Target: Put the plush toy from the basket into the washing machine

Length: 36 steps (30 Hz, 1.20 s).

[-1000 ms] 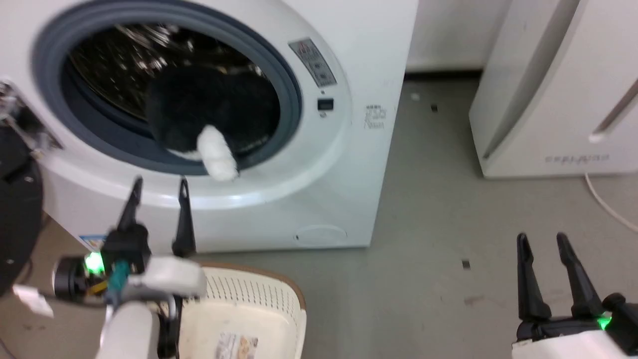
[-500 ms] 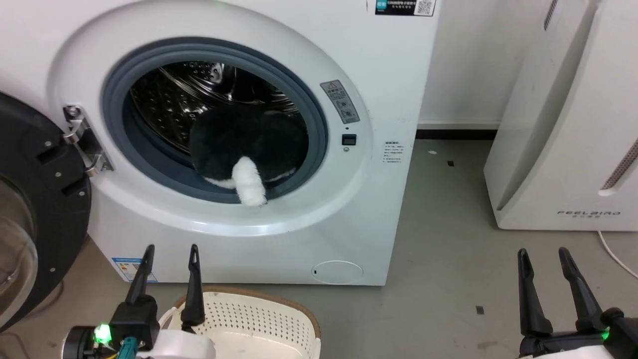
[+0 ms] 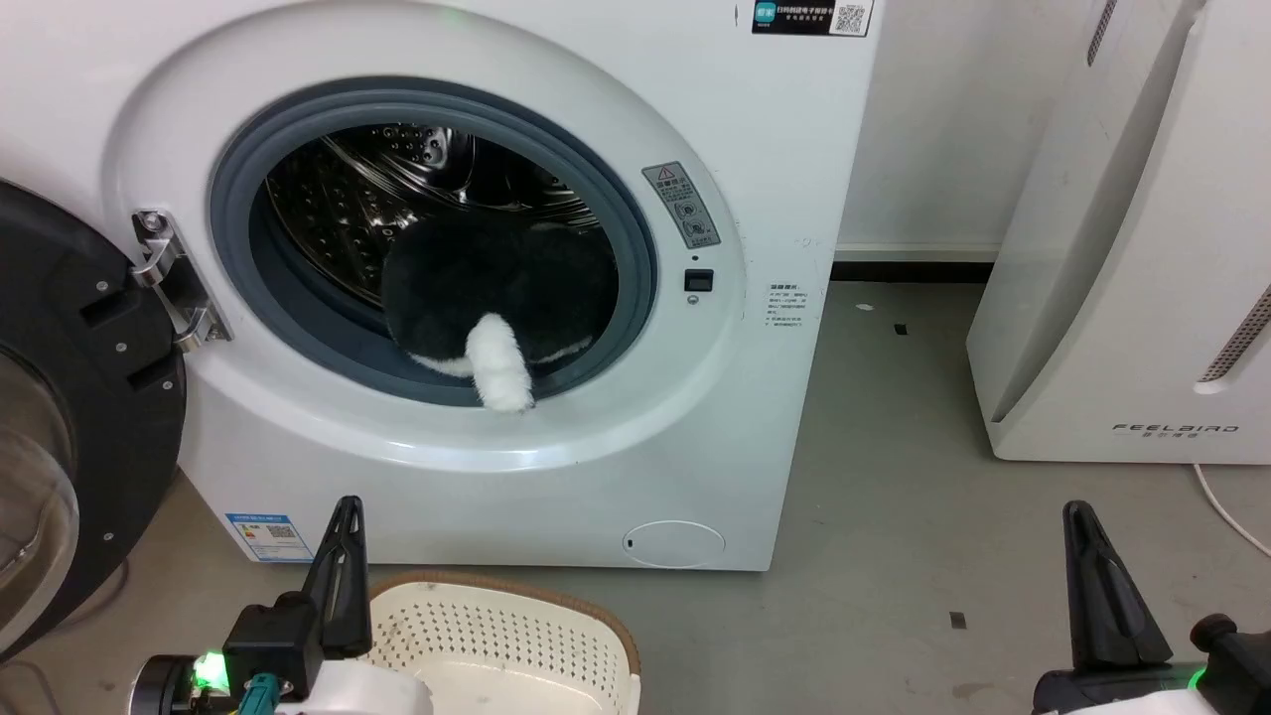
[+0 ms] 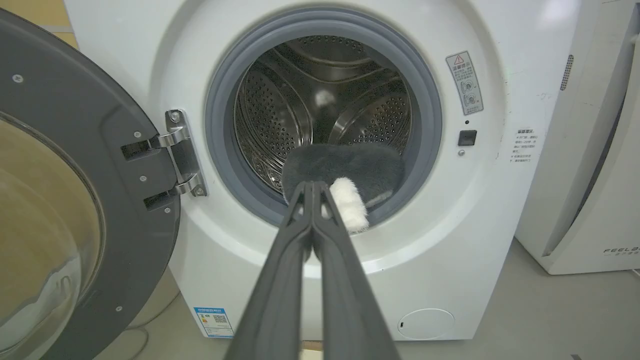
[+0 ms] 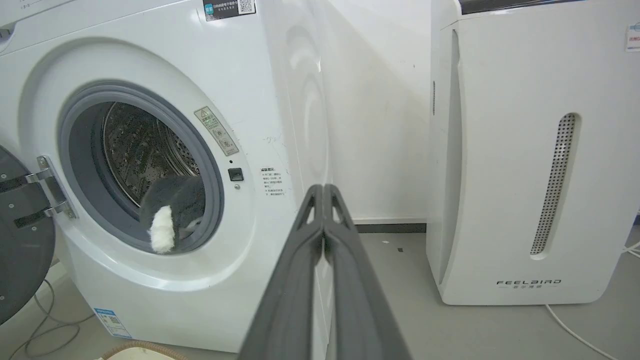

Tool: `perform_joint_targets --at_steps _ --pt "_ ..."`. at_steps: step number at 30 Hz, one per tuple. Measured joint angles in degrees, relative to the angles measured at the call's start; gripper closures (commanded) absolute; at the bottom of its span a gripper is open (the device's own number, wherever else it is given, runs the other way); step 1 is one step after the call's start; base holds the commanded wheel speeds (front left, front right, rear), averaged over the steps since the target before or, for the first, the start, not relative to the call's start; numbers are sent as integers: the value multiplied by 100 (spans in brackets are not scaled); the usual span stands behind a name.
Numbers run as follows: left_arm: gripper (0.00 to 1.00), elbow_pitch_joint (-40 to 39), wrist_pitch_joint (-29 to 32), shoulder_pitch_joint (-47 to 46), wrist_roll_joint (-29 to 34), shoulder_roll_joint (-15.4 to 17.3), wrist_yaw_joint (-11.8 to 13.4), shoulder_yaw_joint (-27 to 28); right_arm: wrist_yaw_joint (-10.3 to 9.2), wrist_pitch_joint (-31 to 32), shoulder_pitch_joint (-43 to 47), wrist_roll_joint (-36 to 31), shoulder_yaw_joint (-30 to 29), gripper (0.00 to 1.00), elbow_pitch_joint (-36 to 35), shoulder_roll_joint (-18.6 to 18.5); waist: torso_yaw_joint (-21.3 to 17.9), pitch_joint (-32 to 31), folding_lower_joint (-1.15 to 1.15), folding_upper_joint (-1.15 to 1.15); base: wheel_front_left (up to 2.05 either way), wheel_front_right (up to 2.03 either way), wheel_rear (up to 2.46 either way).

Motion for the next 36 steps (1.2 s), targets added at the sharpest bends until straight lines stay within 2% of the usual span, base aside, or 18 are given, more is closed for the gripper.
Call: perform_joint_targets --at_steps 36 --pt "100 -115 428 -8 45 -96 -103 40 0 437 -132 -300 100 100 91 0 -53 62 1 0 0 0 0"
